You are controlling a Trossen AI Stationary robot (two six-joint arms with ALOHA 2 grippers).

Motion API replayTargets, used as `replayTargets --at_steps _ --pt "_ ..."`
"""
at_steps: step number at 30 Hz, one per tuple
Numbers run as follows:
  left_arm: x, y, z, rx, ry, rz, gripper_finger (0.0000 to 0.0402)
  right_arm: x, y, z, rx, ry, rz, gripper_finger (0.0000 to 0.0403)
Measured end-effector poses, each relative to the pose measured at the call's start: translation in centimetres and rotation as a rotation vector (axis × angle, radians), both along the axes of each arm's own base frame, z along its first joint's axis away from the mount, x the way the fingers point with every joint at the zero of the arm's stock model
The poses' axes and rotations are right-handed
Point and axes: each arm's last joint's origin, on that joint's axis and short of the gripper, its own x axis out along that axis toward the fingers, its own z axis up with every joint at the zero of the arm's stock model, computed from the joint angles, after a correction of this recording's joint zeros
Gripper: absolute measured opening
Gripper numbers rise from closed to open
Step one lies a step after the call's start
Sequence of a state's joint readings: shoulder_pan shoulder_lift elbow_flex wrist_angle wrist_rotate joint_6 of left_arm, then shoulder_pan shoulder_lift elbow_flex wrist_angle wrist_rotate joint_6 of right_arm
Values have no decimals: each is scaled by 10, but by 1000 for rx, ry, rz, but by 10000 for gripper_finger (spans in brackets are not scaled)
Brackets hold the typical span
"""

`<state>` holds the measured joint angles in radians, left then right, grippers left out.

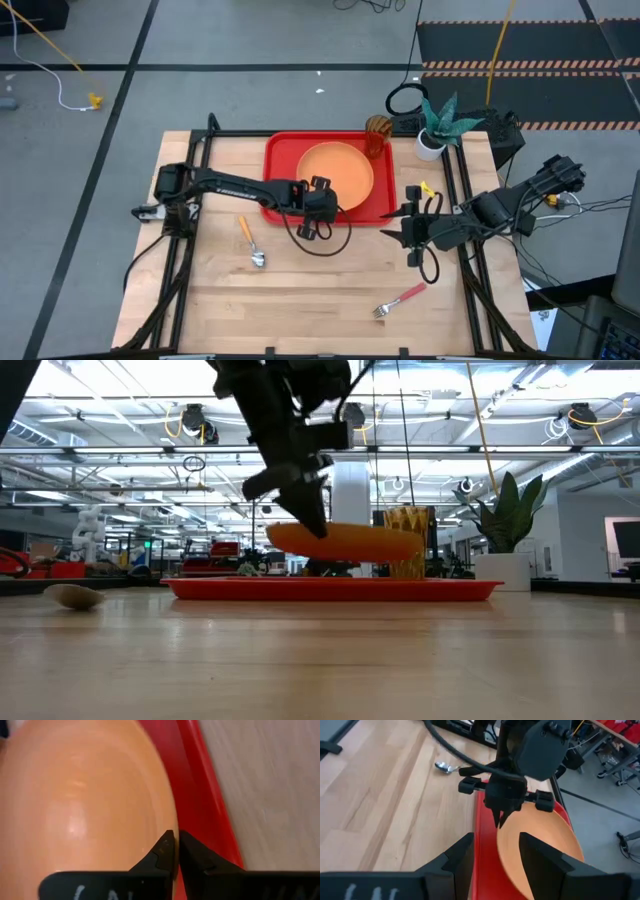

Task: Pick and place plate/cup/fork/spoon on tray
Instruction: Put the orange plate on the red serving tray to the bottom left of the brown cup

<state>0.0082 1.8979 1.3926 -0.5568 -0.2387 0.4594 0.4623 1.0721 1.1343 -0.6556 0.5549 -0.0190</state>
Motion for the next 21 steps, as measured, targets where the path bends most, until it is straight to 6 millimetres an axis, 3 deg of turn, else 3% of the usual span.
replayTargets --at_steps 8,21 --pt "9 6 -20 -31 6 17 22 1 0 -1 7 -10 -5 151" --pt "18 6 -31 -32 -29 17 29 2 1 1 21 -31 -4 151"
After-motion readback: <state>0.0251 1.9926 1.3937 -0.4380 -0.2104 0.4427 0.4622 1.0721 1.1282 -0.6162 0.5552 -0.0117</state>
